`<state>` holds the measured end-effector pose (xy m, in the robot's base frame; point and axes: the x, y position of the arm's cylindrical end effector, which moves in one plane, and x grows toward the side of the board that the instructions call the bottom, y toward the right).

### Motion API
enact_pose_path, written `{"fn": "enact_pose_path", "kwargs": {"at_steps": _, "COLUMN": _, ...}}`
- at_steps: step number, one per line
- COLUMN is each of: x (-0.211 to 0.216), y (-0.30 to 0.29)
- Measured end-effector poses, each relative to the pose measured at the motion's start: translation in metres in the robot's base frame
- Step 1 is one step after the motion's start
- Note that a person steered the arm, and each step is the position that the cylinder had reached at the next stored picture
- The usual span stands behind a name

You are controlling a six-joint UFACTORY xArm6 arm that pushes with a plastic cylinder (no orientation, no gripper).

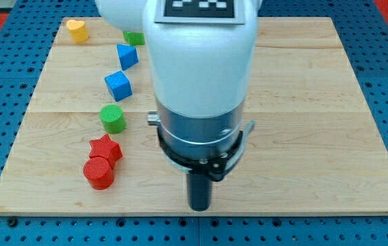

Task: Push the yellow hexagon parallel to the blue triangle

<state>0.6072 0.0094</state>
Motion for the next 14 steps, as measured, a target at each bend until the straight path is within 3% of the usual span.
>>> {"fn": "enact_pose_path", "kwargs": {"at_steps": 1, "x": 0.011, "y": -0.015}}
{"fn": "enact_pose_path", "kwargs": {"at_steps": 3, "x": 0.012, "y": -0.113}}
{"fn": "enact_pose_path", "kwargs": {"at_steps": 4, "x": 0.011, "y": -0.123}}
{"fn": "enact_pose_path", "kwargs": {"at_steps": 6, "x": 0.004, "y": -0.245}}
{"fn": "enact_pose_path", "kwargs": {"at_steps": 7, "x": -0.014, "y": -0.241}}
{"fn": "enact_pose_path", "kwargs": {"at_steps": 9, "x": -0.211, "y": -0.269}}
{"fn": "enact_pose_path", "kwargs": {"at_steps": 11, "x": -0.378, "y": -0.291}}
{"fn": "enact_pose_path", "kwargs": {"at_steps": 12, "x": -0.413, "y": -0.298}}
{"fn": "enact_pose_path", "kwargs": {"at_steps": 14, "x": -0.412, "y": -0.172}}
